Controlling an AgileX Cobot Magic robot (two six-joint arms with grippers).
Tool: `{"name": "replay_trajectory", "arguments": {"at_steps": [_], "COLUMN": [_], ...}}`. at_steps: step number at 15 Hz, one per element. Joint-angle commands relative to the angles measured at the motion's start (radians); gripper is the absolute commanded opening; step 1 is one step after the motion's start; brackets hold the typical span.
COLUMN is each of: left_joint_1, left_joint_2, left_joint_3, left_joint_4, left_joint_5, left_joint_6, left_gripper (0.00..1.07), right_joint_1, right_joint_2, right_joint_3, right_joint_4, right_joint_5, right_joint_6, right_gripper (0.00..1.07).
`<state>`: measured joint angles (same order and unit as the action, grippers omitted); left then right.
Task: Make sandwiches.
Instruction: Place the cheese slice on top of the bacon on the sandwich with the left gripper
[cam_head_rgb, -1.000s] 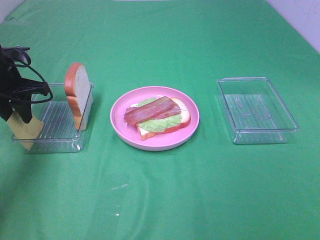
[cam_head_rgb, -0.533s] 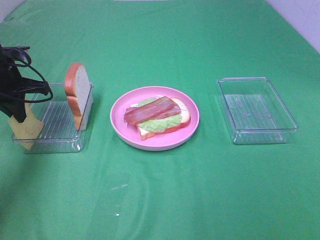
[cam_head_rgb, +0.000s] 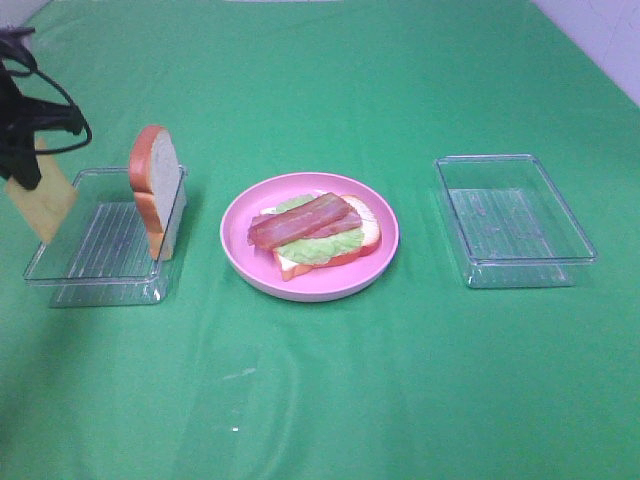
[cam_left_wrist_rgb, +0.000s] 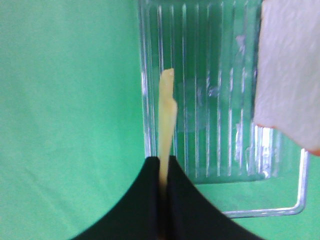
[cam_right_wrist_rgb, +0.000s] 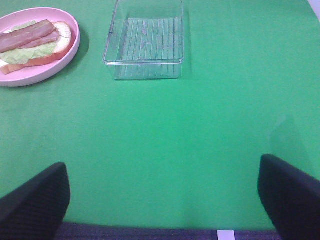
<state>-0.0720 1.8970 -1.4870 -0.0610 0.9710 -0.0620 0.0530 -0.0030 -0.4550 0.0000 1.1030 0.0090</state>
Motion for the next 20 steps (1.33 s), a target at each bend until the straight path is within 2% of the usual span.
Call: {"name": "replay_trajectory", "arguments": {"at_steps": [1,3,6,8,14,16,18,19,20], "left_joint_1": [-0.007,-0.008,-0.023,-0.079,-0.324,-0.374,-0.439,-0.477,-0.485], "left_joint_2": [-0.075,-0.095,-0.096,-0.091,0.017,0.06,0.134,0.2,0.216], "left_joint_3": [-0.119,-0.204,-0.26,-0.263,-0.263,-0.263,-0.263,-0.263,-0.264], "left_joint_4": [-0.002,-0.018,-0.072,-0.076,-0.298,-0.348,-0.42,-0.51,-0.533], "left_joint_5": [0.05,0.057,0.043,-0.012,-0.193,-0.198,-0.199,-0.221,-0.231], "left_joint_6": [-0.035,-0.04,-0.04,-0.04,-0.035,-0.02,0.037,0.077,0.086], "left_gripper": [0.0,0.0,0.0,0.0,0.0,0.0,0.0,0.0,0.0], "right_joint_1": [-0.005,-0.005,-0.005,-0.005,-0.005,-0.005,-0.005,-0.005,-0.005], "right_joint_2": [-0.033,-0.033,-0.033,-0.033,-0.033,-0.033,-0.033,-0.033,-0.033], "right_joint_3": [-0.002,-0.002,-0.002,-0.002,-0.002,-0.002,-0.002,-0.002,-0.002], "right_joint_4": [0.0,0.0,0.0,0.0,0.0,0.0,0.0,0.0,0.0], "right_joint_5": [0.001,0.001,0.001,0.001,0.001,0.001,0.001,0.001,0.001], "right_joint_6": [-0.009,-0.009,-0.009,-0.009,-0.009,-0.009,-0.009,-0.009,-0.009], "right_gripper": [0.97,0.97,0.97,0.97,0.97,0.97,0.97,0.97,0.97]}}
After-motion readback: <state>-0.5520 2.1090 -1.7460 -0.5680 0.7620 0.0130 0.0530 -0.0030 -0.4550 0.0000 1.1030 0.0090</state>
